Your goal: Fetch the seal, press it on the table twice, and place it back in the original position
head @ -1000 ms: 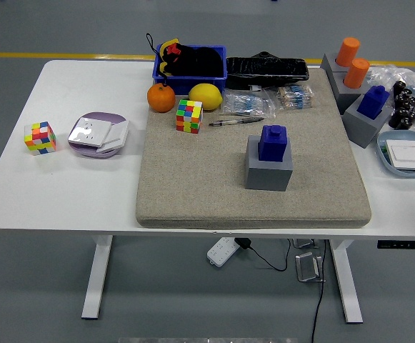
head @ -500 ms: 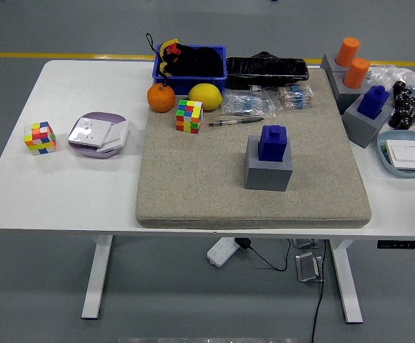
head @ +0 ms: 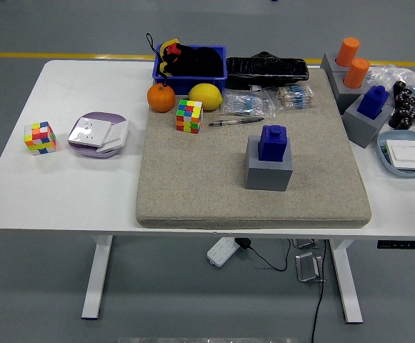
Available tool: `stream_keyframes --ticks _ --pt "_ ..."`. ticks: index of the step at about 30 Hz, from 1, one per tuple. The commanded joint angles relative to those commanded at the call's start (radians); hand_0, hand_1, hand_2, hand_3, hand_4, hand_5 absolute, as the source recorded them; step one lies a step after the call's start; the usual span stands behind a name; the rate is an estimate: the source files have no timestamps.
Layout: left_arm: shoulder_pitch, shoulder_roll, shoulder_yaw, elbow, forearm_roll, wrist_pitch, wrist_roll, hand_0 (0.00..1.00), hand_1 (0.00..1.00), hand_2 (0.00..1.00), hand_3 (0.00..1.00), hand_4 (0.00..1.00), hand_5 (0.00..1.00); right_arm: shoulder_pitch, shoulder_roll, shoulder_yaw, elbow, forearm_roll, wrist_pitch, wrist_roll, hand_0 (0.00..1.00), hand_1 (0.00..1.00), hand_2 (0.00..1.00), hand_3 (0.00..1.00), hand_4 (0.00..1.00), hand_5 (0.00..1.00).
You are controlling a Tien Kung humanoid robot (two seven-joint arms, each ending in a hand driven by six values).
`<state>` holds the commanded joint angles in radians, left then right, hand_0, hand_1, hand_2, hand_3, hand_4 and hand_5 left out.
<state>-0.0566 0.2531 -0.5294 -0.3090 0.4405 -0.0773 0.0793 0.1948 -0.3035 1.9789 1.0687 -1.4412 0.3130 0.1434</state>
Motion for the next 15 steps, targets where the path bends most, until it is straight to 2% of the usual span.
stream_keyframes --ticks 15 --pt "-0.013 0.008 0.027 -0.002 -0.007 0.000 0.002 0.815 0.824 0.799 0.856 0.842 0.448 0.001 0.000 -0.013 0.006 0.002 0.000 -0.004 0.749 0.641 0.620 0.618 0.750 0.136"
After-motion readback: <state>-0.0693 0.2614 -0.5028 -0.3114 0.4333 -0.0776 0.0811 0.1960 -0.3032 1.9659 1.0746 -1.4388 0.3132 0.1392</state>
